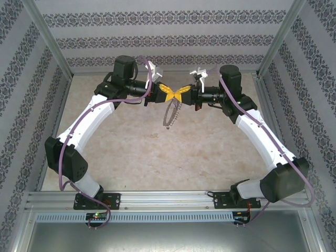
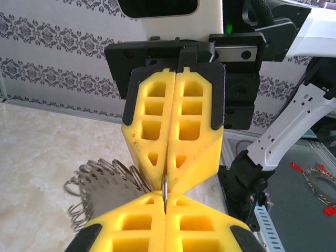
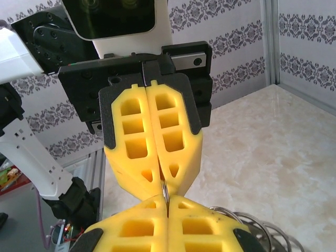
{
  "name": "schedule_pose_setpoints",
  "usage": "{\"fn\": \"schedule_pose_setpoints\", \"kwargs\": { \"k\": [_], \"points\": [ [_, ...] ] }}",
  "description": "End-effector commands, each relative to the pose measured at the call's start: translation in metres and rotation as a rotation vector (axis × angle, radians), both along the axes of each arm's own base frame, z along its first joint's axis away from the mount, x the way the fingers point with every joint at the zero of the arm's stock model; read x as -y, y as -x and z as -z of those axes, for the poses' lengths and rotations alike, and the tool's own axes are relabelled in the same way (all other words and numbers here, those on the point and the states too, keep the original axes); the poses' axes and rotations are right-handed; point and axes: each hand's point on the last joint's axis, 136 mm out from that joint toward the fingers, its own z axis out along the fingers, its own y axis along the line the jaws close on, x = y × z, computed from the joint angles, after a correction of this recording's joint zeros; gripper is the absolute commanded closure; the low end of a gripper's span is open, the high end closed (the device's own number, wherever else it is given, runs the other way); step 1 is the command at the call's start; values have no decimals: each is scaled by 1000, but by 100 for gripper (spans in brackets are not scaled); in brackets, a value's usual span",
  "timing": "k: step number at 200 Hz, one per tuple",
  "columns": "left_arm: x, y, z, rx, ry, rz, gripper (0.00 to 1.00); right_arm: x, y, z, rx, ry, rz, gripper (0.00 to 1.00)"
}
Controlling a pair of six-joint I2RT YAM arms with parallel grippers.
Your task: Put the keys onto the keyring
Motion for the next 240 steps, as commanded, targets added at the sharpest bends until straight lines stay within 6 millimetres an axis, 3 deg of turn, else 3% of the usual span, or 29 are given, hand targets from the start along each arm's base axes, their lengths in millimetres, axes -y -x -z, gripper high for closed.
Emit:
{"fn": "schedule_pose_setpoints", "kwargs": {
  "k": [1, 27, 47, 91, 143, 240],
  "points": [
    [2, 16, -19, 73, 26, 29, 88, -3, 3, -7, 34, 28, -30, 100],
    [-7, 17, -16, 109, -34, -7, 61, 2, 7, 5, 12, 158, -47, 100],
    [-14, 17, -14, 129, -72, -22, 53, 6, 13, 7, 12, 250, -72, 100],
    [-22, 18, -12, 140, -117, -22, 50, 14, 14, 13, 31, 495, -78, 100],
    [-21, 20, -6, 113, -128, 7, 52, 7, 14, 21, 68, 720, -111, 100],
    [-16, 23, 6, 40, -103, 65, 58, -2, 15, 8, 129, 699, -115, 100]
  ]
}}
